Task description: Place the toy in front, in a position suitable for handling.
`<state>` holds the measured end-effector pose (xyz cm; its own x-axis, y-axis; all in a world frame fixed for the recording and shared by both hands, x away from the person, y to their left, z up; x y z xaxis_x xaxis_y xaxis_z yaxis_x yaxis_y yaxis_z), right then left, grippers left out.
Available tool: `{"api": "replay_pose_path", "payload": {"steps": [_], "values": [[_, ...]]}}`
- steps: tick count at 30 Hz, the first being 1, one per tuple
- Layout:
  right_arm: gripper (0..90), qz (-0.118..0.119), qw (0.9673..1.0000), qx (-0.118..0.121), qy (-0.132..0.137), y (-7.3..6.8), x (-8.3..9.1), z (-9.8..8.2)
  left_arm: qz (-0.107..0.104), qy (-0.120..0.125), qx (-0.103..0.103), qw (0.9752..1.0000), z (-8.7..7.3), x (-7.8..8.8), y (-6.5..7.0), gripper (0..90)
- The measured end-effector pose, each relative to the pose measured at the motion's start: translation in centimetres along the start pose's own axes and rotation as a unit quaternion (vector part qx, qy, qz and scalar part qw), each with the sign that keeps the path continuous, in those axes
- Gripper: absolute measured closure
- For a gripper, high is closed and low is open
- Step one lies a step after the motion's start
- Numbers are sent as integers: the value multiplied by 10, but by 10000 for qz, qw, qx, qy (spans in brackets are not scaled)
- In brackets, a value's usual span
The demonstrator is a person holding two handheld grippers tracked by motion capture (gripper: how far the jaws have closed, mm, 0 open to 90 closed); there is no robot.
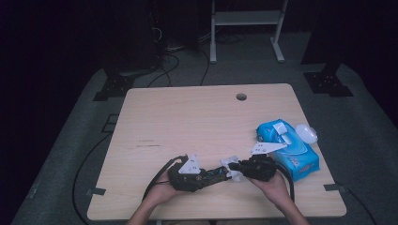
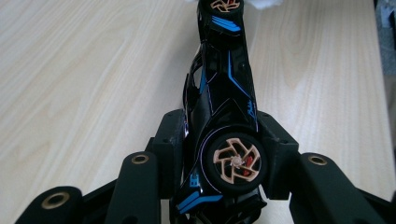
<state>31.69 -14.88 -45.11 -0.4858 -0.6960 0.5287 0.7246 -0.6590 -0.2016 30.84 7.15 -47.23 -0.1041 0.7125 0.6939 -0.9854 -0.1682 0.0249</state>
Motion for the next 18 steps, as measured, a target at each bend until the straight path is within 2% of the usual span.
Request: {"api": "replay_pose_path", "payload": {"steps": [5,9,12,15,18], "values": [[846,-101,9999,-102,-28,11,0,2,7,85,-121,9999,5,-7,-10,578],[846,-268,9991,-316,53,24,3,0,2,89,-235,9997,9,-12,-16,579],[846,-362,9981,-486,140,32,5,-4,-23,79,-268,9996,11,-13,-18,578],[846,-505,9975,-498,55,37,5,-12,-64,100,-257,9996,11,-13,-19,579],[847,-535,9967,-615,-15,41,3,-20,-96,138,-208,9996,10,-13,-20,578]]}}
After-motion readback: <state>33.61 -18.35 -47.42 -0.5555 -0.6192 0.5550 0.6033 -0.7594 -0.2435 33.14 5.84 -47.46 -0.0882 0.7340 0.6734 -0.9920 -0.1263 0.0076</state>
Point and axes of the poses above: each handheld gripper's, and its own axes: x roughly backward along the jaws, z roughly out of its top, y roughly to its right, the point moved 4 cm from there along -x, roughly forward along the jaws, and after that the axes turned 9 degrees about -z, right-handed, at the moved point
